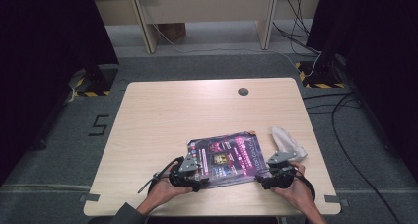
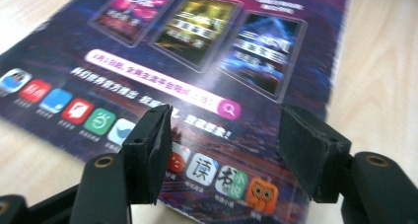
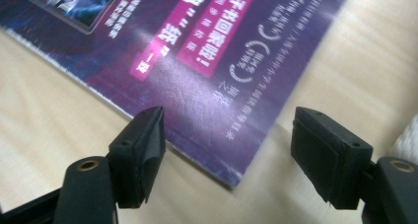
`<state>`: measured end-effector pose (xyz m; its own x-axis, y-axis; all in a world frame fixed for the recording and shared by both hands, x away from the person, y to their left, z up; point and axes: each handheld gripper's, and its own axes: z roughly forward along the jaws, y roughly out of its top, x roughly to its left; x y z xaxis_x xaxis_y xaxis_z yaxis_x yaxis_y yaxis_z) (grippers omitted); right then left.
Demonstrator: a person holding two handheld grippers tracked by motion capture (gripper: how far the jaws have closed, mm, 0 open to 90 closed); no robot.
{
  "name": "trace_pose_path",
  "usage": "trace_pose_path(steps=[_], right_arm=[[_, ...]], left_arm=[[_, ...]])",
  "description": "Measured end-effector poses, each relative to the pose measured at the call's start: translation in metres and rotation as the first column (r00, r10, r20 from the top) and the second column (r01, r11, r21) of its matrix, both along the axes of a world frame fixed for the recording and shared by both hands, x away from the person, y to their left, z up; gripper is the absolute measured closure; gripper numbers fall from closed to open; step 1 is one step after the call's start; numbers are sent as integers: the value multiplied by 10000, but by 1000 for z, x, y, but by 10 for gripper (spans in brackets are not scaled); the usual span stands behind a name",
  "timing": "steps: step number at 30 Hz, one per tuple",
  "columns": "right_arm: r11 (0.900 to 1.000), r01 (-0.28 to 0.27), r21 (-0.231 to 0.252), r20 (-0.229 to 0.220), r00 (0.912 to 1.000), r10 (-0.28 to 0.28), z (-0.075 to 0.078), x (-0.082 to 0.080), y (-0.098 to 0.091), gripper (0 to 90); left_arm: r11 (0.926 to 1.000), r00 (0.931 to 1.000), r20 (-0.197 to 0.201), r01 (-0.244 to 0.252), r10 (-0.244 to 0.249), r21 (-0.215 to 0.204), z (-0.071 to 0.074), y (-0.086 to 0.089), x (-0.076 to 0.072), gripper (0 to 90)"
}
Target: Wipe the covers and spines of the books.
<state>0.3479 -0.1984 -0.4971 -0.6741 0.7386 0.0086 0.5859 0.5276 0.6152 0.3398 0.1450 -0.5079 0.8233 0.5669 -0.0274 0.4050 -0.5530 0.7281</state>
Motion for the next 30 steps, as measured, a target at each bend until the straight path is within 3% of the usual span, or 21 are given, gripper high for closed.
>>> trace_pose_path(steps=[8, 10, 14, 20, 24, 27, 30], right_arm=[[9991, -55, -431, 388, 9992, 72, 2, 32, 6, 311], [9989, -120, -455, 391, 9991, 138, 2, 42, 8, 312], [9997, 102, -235, 280, 9996, -95, 2, 54, 10, 316], [9991, 278, 308, 373, 9989, -289, 6, 48, 10, 321], [9988, 268, 400, 314, 9991, -281, 7, 43, 12, 317], [9990, 123, 419, 415, 9990, -141, 10, 38, 16, 315], [9985, -43, 549, 386, 9993, 22, 9, 32, 21, 316]], left_arm=[[9998, 9991, -428, -83, 75, -204, 2, -1, -15, 379], [9994, 9978, -656, -54, 31, -338, 3, -3, -19, 369], [9991, 9978, -620, -264, 243, -322, 3, -1, -19, 355], [9934, 9942, -284, -1052, 1040, -458, 6, 14, -6, 312], [9831, 9847, -48, -1745, 1745, -548, 9, 28, 7, 271], [9758, 9751, 417, -2171, 2180, -265, 10, 37, 17, 250], [9680, 9666, 528, -2508, 2509, -96, 8, 46, 30, 243]])
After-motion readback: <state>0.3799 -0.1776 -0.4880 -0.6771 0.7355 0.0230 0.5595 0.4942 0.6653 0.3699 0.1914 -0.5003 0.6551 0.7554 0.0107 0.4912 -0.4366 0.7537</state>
